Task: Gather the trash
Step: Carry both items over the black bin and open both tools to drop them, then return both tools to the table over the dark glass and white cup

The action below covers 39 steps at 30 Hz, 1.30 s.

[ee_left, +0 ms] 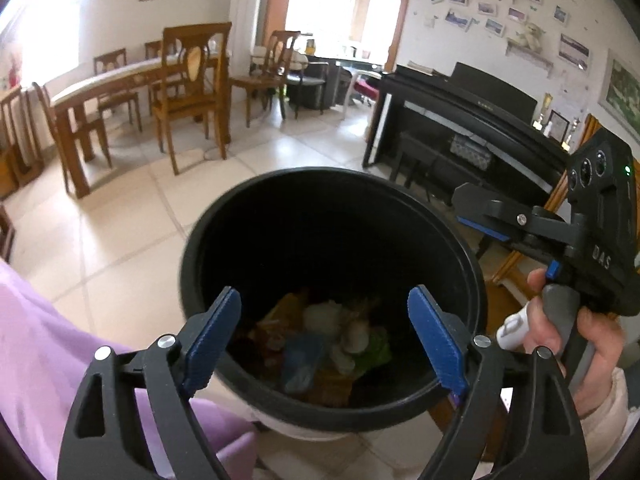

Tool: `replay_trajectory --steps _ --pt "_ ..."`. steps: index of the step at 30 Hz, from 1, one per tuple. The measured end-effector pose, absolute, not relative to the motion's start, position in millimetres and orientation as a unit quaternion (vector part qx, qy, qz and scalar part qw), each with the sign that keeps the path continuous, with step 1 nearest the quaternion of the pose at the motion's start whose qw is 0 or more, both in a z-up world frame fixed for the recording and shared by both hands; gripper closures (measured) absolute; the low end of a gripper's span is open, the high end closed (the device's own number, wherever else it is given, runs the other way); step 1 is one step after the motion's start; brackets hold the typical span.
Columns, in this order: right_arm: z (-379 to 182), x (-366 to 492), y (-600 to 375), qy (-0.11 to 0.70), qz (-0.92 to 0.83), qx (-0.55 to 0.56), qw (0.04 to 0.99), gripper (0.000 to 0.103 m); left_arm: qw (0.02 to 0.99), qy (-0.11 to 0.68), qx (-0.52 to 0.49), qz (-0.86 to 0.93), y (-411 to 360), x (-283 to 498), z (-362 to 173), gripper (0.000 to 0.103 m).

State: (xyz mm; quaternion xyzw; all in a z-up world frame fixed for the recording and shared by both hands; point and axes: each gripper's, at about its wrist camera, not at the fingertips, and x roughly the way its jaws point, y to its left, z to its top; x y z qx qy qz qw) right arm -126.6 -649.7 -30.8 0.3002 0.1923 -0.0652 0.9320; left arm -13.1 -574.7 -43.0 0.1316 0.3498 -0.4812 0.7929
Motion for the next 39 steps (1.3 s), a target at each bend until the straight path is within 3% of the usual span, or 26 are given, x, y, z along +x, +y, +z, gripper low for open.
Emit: replay_trajectory --steps 9,29,35,39 --pt "-20.3 -108.6 -610.1 0.217 -0.047 0.273 0.936 0.011 0.826 0.339 0.101 -0.440 -491.7 -0.1 -20.1 0.014" --pt "-9.0 22.9 -364.2 0.314 0.158 0.147 0.925 0.011 0.908 0.369 -0.022 -0.198 -135.1 84.0 -12.8 0.015" --pt "-9.2 67.4 -287.8 0.344 0.214 0.112 0.907 0.011 0.889 0.423 0.005 -0.176 -99.6 125.8 -35.1 0.030" --pt "-11.3 92.8 -255.3 0.363 0.232 0.093 0.898 0.011 0.878 0.441 0.024 -0.186 -101.2 140.8 -45.4 0.047"
